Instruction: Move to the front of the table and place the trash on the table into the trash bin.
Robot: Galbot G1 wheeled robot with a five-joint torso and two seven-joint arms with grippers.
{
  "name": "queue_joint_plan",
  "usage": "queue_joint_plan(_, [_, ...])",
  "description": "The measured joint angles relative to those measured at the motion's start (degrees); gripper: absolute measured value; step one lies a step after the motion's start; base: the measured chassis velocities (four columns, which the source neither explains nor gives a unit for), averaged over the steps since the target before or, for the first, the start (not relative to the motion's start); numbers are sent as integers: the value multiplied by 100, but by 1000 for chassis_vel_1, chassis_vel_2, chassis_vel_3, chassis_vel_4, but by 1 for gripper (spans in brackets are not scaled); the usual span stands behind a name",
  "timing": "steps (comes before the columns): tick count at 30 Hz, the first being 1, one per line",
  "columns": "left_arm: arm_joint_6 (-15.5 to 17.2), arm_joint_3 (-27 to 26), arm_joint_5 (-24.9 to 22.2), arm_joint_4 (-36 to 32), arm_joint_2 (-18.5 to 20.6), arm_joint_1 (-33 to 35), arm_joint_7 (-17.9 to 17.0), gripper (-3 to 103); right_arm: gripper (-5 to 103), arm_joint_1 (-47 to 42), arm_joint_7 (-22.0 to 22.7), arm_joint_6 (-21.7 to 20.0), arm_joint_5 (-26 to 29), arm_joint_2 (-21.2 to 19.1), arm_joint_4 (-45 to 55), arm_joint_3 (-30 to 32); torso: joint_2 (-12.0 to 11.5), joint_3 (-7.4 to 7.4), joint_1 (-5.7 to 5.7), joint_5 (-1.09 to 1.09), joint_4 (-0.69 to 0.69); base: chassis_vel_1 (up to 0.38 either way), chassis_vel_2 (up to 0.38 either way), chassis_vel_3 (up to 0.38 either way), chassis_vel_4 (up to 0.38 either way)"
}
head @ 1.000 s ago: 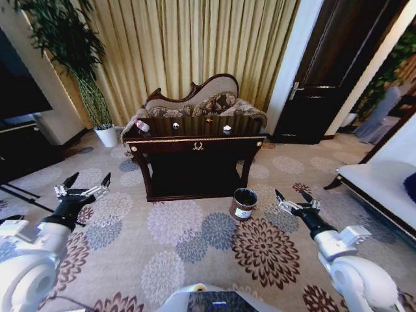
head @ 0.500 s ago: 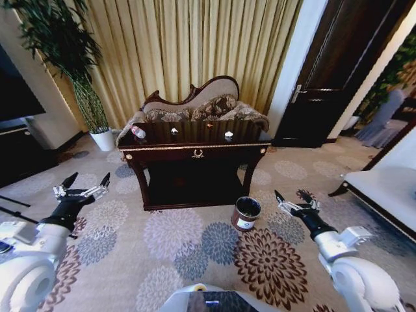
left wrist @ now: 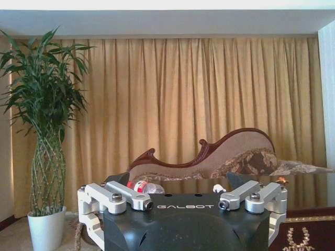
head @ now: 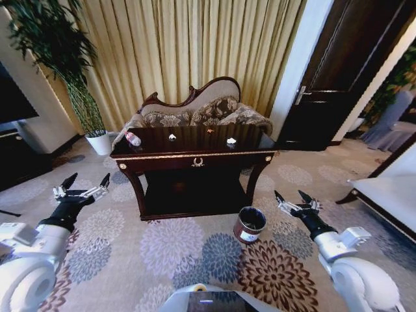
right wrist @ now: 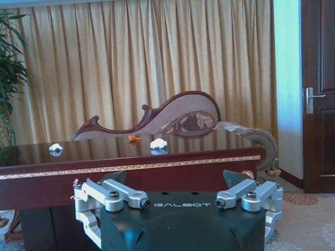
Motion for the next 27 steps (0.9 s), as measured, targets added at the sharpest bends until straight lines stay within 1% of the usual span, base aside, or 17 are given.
queue_joint_plan(5, [-1, -2, 15, -16, -31, 19, 1, 100, 100, -1, -1, 0, 2, -9, 3, -15, 0, -1, 0, -2, -4, -162, 148, 148, -180])
queue_joint_plan(13, [-6, -38, 13, -26, -69, 54, 8, 100, 100, 23, 4, -9, 1, 7, 37, -32, 0, 0, 0, -1, 0, -170, 186, 166, -163])
queue_joint_plan(17, [-13, -36, 14, -27, -79, 64, 24, 100, 100, 2, -15, -21, -1, 35, 75, -37, 0, 0, 1, -1, -3, -188, 174, 166, -174])
queue_joint_plan(27, [-29, -42, -3, 3, -73, 35, 51, 100, 100, 37, -19, -77, -29, 52, 125, -65, 0, 0, 1, -2, -2, -160, 150, 170, -148])
